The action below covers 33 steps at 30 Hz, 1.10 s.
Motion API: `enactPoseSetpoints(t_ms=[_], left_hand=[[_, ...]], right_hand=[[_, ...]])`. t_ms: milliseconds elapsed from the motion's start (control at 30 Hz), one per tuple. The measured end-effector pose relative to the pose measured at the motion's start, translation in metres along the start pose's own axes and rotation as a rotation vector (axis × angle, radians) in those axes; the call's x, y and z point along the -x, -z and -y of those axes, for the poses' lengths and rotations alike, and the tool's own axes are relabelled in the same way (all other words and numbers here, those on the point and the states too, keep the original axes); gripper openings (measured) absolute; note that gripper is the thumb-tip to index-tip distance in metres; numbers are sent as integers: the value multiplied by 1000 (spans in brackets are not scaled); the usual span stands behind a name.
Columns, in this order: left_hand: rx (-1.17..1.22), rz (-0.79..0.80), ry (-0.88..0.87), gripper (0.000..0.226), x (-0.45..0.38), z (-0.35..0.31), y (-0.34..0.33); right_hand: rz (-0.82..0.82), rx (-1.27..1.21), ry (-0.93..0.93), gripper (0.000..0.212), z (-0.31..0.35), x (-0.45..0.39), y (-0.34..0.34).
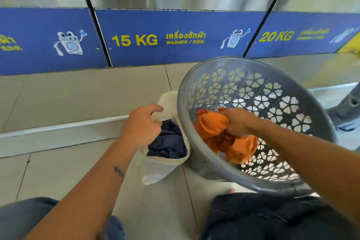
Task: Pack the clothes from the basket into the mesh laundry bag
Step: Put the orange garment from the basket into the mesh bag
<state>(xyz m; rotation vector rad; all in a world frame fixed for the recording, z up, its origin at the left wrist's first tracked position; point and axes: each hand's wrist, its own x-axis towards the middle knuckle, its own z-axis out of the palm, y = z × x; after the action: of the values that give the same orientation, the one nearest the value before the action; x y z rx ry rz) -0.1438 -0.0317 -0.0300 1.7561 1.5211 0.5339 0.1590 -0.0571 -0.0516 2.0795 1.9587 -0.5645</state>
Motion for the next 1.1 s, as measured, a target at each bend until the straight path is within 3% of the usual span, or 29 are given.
enactPoseSetpoints(t_ms=[200,267,400,567,700,833,1100], left_hand=[[30,-127,61,23,34,14,22],[66,-157,79,22,46,20,30],[121,-183,134,24,68,29,45],[192,-287,247,27,88,44,61],[240,-301,333,27,98,53,73],[298,-284,352,23,101,60,81],[286,-301,329,25,105,75,87]], right_hand=[[-403,-284,-28,32,45,69,61],[-507,-280,-23,44,71,93,82],[-606,-113,86,70,127,132,109],[-707,227,217,54,203,149,88],[-611,288,327,41,243,143,47],[-474,300,320,46,262,118,5],[-233,-8,274,59,294,91,-45]])
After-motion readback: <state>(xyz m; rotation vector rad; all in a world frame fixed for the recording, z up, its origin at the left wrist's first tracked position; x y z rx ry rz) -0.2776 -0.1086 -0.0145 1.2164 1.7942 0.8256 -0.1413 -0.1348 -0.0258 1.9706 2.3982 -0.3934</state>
